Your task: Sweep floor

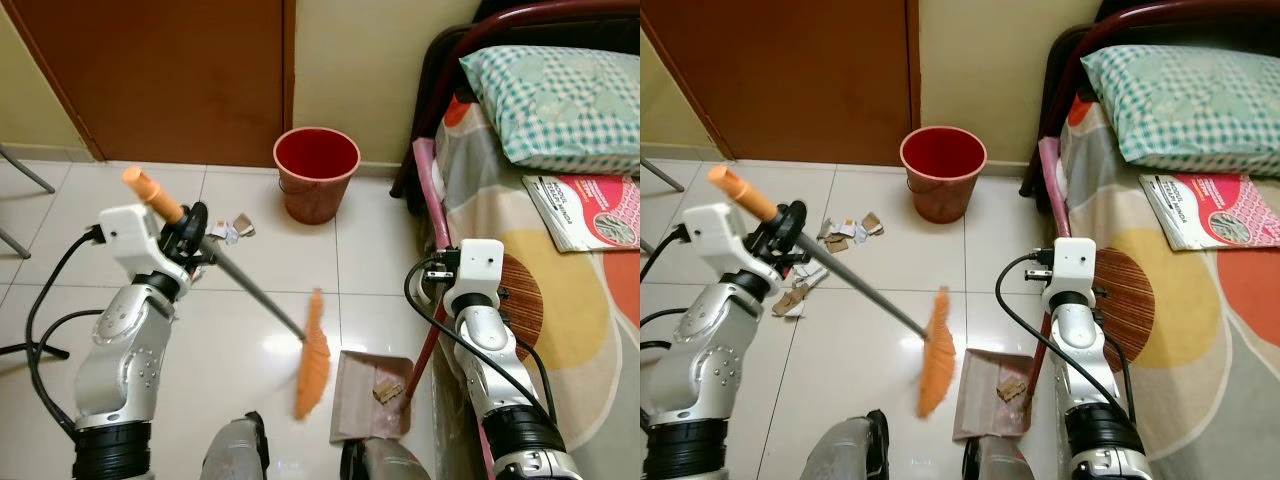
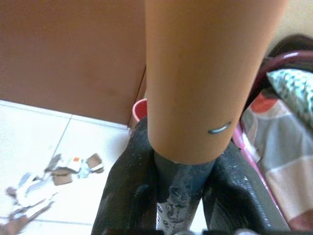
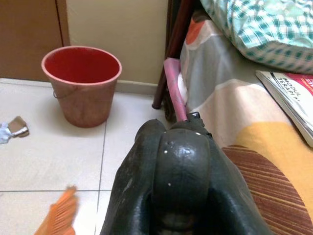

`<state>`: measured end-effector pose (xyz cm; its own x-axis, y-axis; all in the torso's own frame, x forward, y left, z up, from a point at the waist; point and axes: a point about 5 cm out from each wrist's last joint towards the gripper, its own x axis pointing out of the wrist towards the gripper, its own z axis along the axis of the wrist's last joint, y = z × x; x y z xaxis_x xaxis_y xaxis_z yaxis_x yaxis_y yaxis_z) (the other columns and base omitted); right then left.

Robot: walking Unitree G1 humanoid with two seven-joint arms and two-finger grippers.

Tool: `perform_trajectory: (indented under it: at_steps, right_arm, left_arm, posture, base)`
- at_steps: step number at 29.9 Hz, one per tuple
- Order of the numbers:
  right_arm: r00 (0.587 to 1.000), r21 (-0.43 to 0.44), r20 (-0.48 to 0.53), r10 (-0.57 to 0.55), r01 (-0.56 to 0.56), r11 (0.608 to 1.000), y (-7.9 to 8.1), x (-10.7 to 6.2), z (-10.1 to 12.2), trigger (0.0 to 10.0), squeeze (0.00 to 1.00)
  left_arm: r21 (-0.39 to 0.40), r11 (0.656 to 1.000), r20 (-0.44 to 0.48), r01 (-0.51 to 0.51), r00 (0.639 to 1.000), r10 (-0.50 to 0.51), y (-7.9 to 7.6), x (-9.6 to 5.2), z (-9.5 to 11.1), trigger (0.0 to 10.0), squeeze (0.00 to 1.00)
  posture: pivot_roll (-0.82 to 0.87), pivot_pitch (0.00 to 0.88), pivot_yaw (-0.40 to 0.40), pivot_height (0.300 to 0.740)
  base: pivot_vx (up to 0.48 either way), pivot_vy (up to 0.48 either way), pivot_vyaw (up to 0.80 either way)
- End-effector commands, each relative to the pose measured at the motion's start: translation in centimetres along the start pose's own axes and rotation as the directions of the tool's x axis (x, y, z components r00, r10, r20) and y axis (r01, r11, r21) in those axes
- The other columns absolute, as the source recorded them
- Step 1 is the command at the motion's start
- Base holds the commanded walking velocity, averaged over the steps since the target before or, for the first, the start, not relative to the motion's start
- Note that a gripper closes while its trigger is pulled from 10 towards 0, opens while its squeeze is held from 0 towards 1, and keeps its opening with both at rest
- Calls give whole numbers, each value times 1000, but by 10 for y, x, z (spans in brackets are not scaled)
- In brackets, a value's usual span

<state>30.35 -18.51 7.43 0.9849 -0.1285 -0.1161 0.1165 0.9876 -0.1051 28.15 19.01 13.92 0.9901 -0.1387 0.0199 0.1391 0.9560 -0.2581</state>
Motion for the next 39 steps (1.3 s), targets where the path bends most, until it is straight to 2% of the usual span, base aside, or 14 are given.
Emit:
perform_trajectory:
  at_steps: [1, 5, 8, 9, 11, 14, 15, 20, 27, 33, 39]
  right_arm:
    - [1000, -2, -26, -9, 9, 1000, -9, -4, -6, 10000, 0]
    - [1000, 24, -20, 3, -3, 1000, -12, -7, -5, 10000, 0]
    - [1000, 57, -1, 29, -29, 998, -12, -10, -2, 10000, 0]
    - [997, 100, 38, 68, -71, 992, -10, -15, 3, 10000, 0]
    - [995, 136, 64, 81, -89, 987, -13, -23, 4, 10000, 0]
    - [995, 166, 83, 58, -72, 983, -20, -32, 4, 10000, 0]
    - [994, 193, 94, 48, -66, 979, -23, -36, 5, 10000, 0]
    - [993, 215, 110, 46, -69, 974, -22, -38, 9, 10000, 0]
    - [995, 260, 95, 41, -65, 963, -18, -35, 8, 10000, 0]
    - [991, 259, 121, 56, -87, 962, -11, -28, 15, 10000, 0]
    - [991, 250, 127, 42, -73, 965, -15, -24, 19, 10000, 0]
  left_arm:
    - [9, 998, -30, 64, 998, -63, -10, -7, -7, 10000, 0]
    - [96, 991, -87, 90, 993, -82, -12, -19, -22, 10000, 0]
    - [128, 988, -105, 90, 992, -77, -13, -23, -29, 10000, 0]
    - [200, 976, -108, 83, 992, -62, -13, -27, -35, 10000, 0]
    - [281, 957, -116, 69, 993, -38, -12, -34, -41, 10000, 0]
    - [356, 934, -76, 27, 997, 1, -11, -40, -43, 10000, 0]
    - [386, 922, -38, -13, 999, 30, -10, -42, -40, 10000, 0]
    - [462, 882, 51, -91, 996, 76, -7, -39, -29, 10000, 0]
    - [475, 871, 78, -128, 992, 103, -3, -39, -31, 10000, 0]
    - [467, 877, 75, -118, 993, 94, -7, -39, -34, 10000, 0]
    - [455, 883, 85, -116, 993, 87, -13, -36, -37, 10000, 0]
  posture:
    - [40, 130, -64, 740]
    - [44, 123, -63, 740]
    - [51, 121, -59, 740]
    - [51, 120, -53, 740]
    - [45, 111, -47, 740]
    - [40, 103, -42, 740]
    - [38, 99, -40, 740]
    - [37, 76, -38, 740]
    - [50, 31, -45, 740]
    - [41, 42, -25, 740]
    - [39, 56, -40, 740]
  base:
    - [0, 0, 0]
    - [0, 0, 0]
    - [0, 0, 0]
    - [0, 0, 0]
    - [0, 0, 0]
    - [0, 0, 0]
    - [0, 0, 0]
    - [0, 0, 0]
    - [0, 0, 0]
    - [0, 0, -154]
    - [216, 0, -160]
